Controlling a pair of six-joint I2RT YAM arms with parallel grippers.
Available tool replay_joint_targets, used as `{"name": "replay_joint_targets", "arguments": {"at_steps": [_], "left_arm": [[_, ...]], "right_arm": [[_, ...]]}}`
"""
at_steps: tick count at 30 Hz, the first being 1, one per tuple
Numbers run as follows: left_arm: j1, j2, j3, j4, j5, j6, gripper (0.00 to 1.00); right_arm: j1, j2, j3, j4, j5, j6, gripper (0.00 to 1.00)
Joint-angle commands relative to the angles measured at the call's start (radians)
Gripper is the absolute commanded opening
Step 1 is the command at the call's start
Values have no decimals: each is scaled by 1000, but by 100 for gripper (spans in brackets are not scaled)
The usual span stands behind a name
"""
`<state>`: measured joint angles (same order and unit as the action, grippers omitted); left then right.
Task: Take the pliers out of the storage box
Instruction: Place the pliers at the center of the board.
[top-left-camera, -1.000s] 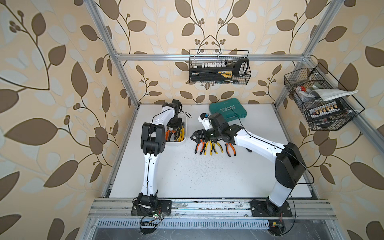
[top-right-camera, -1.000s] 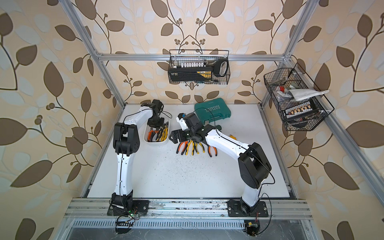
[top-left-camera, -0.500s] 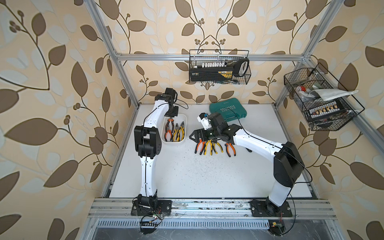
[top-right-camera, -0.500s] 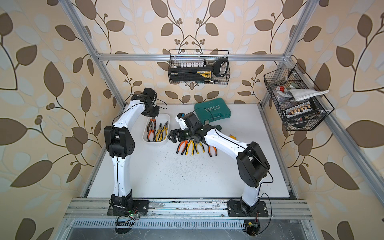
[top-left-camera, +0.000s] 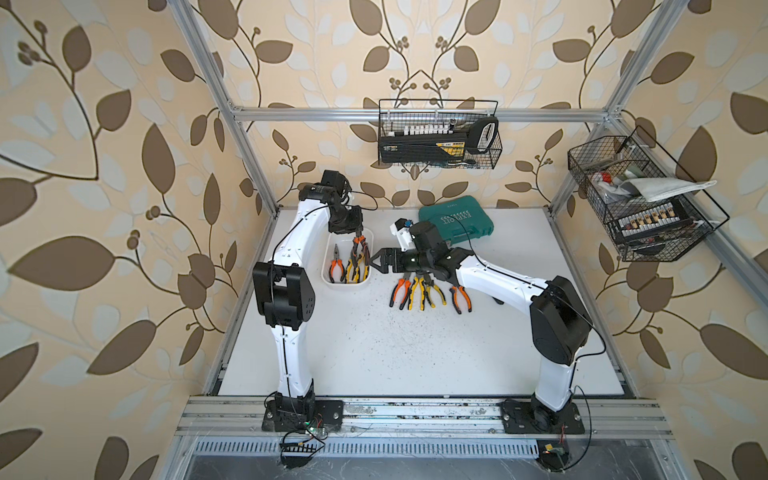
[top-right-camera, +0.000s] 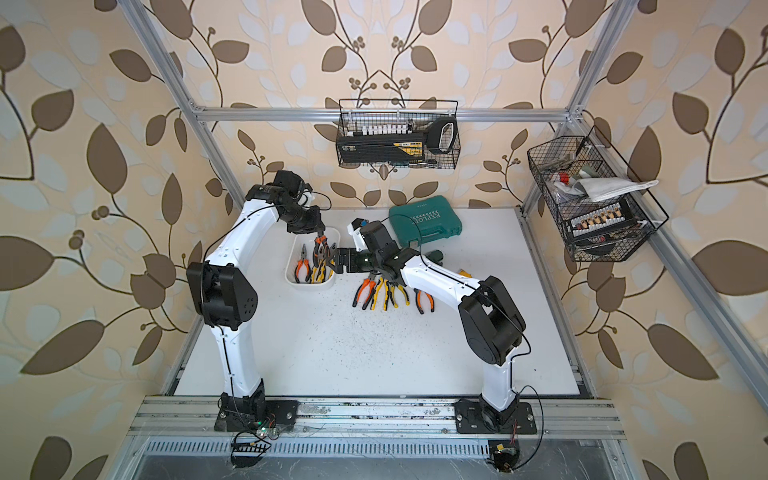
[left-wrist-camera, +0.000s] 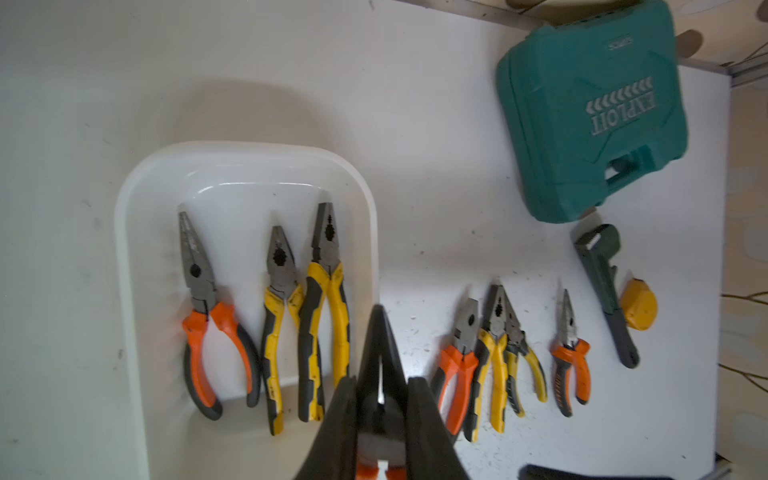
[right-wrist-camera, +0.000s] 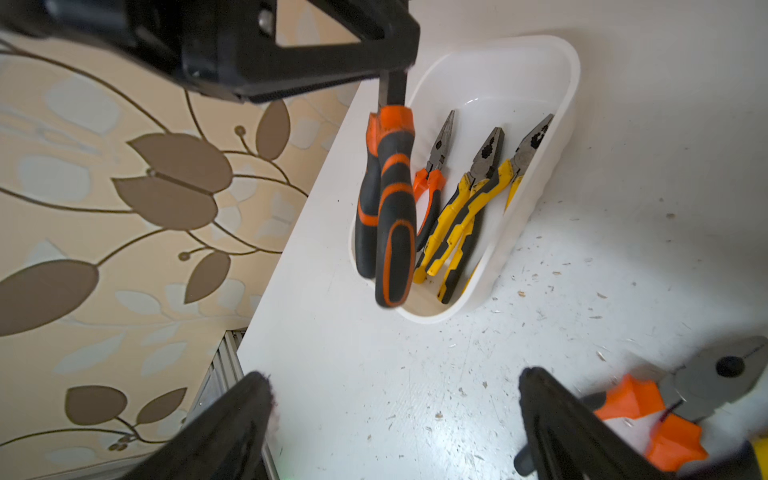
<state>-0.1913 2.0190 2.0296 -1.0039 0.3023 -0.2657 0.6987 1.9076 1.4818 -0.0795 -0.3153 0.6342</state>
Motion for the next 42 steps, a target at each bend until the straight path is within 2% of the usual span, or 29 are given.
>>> {"name": "replay_joint_targets", "arguments": {"at_steps": [1,6,12,18,26,30,31,32,35,37,38,42], "left_arm": [[-11,-93,-67,33,197,-101,0],[-34,-127,-127,53,263,-134,0],[-43,-140,-122,54,299,-139,0],[-48,-143,-132,56,301,-130,0],[-54,-137,-132,53,266,-108,0],[-56,-127,-132,54,235,-93,0],[-56,-124,-131,55,227,-88,4],[-56,-122,-128,55,221,-78,15],[-56,-114,-115,52,186,-26,62],[-56,-111,-103,49,161,30,89],[-56,-111,-97,48,149,61,99],[-56,-122,-124,74,182,242,99]], "right_arm": [[-10,30,51,26,-8,46,92],[-21,66,110,5,-22,45,87],[-25,112,174,-34,-37,48,75],[-28,145,203,-41,-56,63,56],[-30,140,198,-55,-59,76,18],[-34,120,174,-58,-59,76,7],[-34,114,166,-60,-60,76,7],[-36,105,156,-60,-59,75,7],[-42,64,100,-69,-58,58,7],[-48,18,39,-85,-47,43,7],[-52,-12,-3,-87,-39,34,7],[-82,-125,-191,-91,-12,17,8]]}}
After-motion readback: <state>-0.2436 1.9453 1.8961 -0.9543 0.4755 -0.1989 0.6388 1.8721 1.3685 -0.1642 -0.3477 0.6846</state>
